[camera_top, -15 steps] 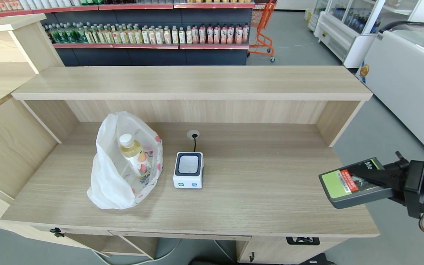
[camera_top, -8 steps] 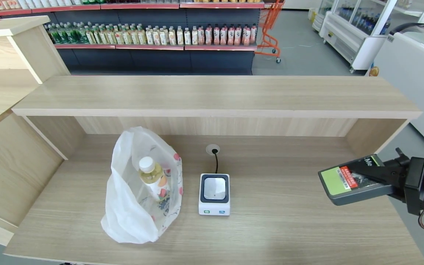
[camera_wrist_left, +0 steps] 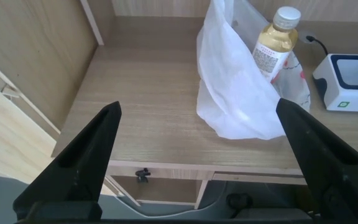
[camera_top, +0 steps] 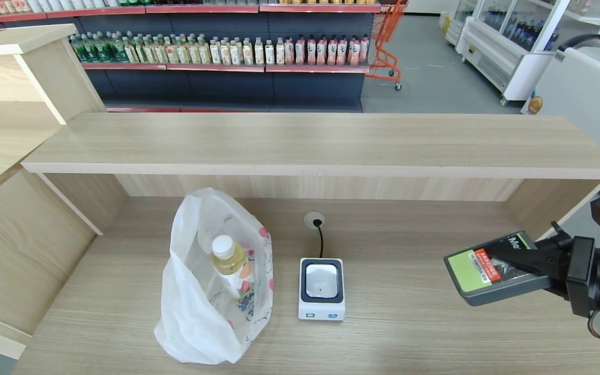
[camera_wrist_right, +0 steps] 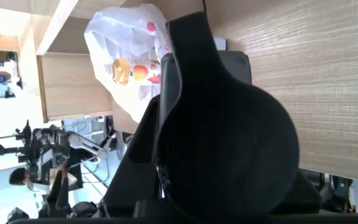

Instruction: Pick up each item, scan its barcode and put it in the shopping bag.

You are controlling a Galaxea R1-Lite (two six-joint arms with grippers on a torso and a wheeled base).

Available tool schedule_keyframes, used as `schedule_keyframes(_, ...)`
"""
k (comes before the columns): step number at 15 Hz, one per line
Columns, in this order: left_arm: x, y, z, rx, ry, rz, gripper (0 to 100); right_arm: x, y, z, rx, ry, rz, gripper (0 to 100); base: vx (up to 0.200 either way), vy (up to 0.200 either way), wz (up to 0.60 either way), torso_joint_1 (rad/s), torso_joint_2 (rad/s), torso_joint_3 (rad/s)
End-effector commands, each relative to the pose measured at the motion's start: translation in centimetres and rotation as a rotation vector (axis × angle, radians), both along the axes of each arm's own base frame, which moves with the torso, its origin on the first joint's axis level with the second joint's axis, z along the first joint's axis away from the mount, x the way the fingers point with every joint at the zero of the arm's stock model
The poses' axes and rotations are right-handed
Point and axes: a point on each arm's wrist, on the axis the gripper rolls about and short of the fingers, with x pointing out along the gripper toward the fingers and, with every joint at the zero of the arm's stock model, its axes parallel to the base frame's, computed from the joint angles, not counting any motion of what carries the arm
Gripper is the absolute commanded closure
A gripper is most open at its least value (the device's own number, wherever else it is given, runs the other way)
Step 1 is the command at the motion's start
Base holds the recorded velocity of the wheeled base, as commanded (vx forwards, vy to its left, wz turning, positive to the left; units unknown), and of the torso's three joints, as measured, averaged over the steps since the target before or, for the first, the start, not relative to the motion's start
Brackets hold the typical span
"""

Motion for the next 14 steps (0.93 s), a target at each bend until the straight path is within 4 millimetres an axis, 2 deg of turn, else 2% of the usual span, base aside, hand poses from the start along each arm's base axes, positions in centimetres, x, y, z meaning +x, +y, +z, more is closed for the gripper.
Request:
schedule_keyframes(1,0.0,0.0,0.0,0.000,0.000,0.002,0,0.1,0.4,-0.2,-0.007,0.007,0.026,100,0.000,0.000,0.00,0.000,0.00,0.000)
schedule_keyframes(5,0.0,0.0,0.0,0.000,0.000,0.002,0,2.4,2.0,-2.7,-0.124,0.044,0.163,100,0.000,0.000,0.00,0.000,0.00,0.000)
schedule_keyframes(8,0.0,0.0,0.0,0.000,0.000,0.001,0,4.8,3.6,-4.9,-0.195,0.035,0.271,100,0.000,0.000,0.00,0.000,0.00,0.000)
schedule_keyframes(12,0.0,0.0,0.0,0.000,0.000,0.001,0,8.2,5.4,-7.0,-0.188,-0.035,0.305,100,0.000,0.000,0.00,0.000,0.00,0.000)
schedule_keyframes(14,0.0,0.0,0.0,0.000,0.000,0.001,0,9.0,6.0,-7.3,-0.159,-0.020,0.313,100,0.000,0.000,0.00,0.000,0.00,0.000)
